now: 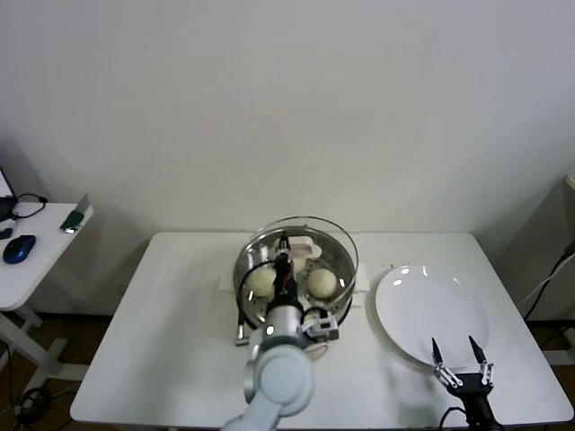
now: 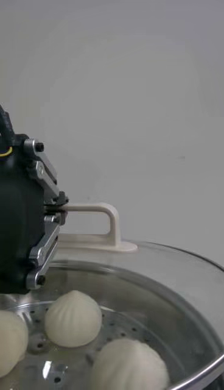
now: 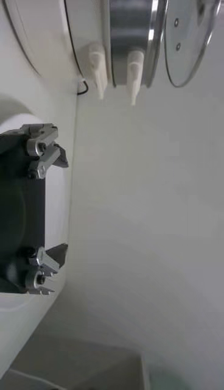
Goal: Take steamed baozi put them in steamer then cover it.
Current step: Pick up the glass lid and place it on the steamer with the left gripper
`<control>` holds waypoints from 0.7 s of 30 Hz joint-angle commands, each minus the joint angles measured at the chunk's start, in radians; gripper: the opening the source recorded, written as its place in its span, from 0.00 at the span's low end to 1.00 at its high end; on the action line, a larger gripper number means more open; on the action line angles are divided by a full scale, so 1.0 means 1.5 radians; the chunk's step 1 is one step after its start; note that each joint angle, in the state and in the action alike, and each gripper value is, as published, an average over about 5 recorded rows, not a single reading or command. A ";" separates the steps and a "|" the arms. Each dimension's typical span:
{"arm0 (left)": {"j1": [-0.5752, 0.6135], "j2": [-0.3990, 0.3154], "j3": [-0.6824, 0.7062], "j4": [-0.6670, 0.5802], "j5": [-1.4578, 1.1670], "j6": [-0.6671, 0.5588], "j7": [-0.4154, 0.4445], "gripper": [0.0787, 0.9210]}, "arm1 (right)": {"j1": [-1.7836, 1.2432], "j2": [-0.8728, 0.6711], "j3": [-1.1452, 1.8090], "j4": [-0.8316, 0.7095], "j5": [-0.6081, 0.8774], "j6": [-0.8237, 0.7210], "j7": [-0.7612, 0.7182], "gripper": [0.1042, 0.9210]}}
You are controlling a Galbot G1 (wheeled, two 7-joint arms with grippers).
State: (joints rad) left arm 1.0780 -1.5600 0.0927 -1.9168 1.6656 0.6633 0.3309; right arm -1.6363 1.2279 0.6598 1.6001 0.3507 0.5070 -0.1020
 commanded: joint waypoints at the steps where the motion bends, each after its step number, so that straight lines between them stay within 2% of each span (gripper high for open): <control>1: 0.028 -0.027 -0.001 0.031 0.047 -0.006 -0.013 0.07 | -0.002 -0.001 0.001 0.000 0.004 0.004 0.001 0.88; 11: 0.044 -0.056 -0.001 0.049 0.076 -0.016 -0.032 0.07 | -0.004 -0.001 0.001 0.001 0.004 0.008 0.002 0.88; 21: 0.029 -0.040 -0.018 0.072 0.072 -0.015 -0.036 0.07 | -0.009 -0.002 0.003 0.001 0.006 0.014 0.003 0.88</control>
State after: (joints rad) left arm 1.1261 -1.6091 0.0764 -1.8357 1.7637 0.6411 0.2828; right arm -1.6482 1.2255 0.6634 1.6012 0.3579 0.5249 -0.0987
